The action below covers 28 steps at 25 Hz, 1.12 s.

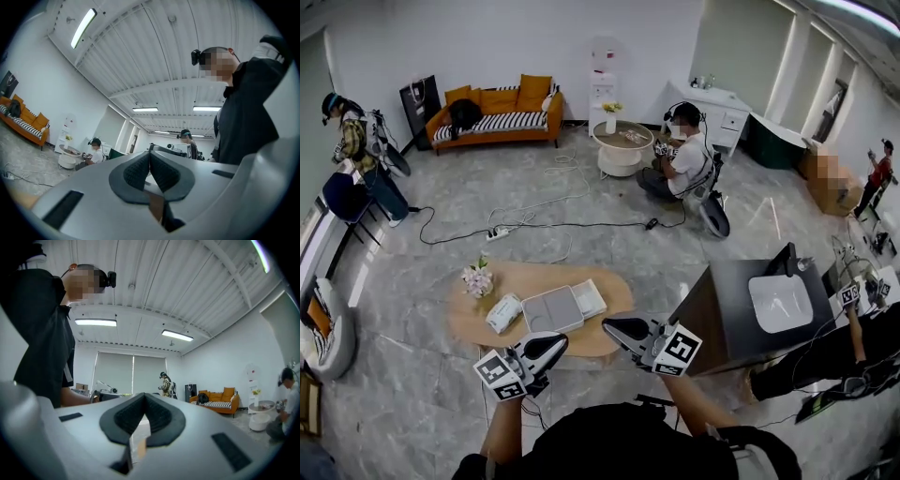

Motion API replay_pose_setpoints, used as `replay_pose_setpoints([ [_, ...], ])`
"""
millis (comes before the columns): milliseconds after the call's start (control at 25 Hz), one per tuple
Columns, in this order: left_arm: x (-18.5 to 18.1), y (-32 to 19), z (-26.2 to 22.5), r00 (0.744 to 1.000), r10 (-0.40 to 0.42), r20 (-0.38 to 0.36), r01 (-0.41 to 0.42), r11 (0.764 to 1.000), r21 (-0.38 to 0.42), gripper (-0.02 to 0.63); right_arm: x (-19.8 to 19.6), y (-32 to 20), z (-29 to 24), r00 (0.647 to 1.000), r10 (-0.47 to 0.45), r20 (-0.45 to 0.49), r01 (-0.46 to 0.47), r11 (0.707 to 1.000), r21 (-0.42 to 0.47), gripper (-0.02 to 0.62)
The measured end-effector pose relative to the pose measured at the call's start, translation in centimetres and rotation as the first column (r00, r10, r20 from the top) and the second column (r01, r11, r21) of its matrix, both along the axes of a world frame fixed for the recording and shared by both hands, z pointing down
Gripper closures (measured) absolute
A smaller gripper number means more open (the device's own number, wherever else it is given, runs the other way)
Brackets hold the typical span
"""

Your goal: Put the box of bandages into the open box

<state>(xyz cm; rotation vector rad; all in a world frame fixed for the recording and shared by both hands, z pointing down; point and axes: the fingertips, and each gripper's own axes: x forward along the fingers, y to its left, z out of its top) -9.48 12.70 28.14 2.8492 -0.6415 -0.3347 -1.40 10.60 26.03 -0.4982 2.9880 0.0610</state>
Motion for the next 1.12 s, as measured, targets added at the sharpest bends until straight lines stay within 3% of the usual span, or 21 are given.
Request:
replay_pose_setpoints([
  [320,0.8,0.4,0.9,1.0,0.005,-0.01,-0.005,0.999,-0.048,0.589,0.6,1.2,2.5,1.0,-0.005,0.007,0.006,0.996,-0.091,0.584],
  [480,0.2,0.8,2.6,1.0,0.007,0.008,-0.006,0.996,-0.092,0.589,-0.1,1.2,2.3,0.999,-0.011,0.032,0.014,0.995,-0.094,0.584],
  [720,-0.2,0.5,2.7,1.0,0.02,0.0,-0.02,0.996,-0.089,0.589,-0.9,1.2,2.1,0.998,-0.022,0.066,0.029,0.994,-0.109,0.584],
  [1120,1.2,0.6,4.0,0.997,0.078,-0.012,-0.078,0.987,-0.14,0.589,-1.3,1.4,4.3,0.999,-0.032,0.008,0.033,0.987,-0.156,0.584],
])
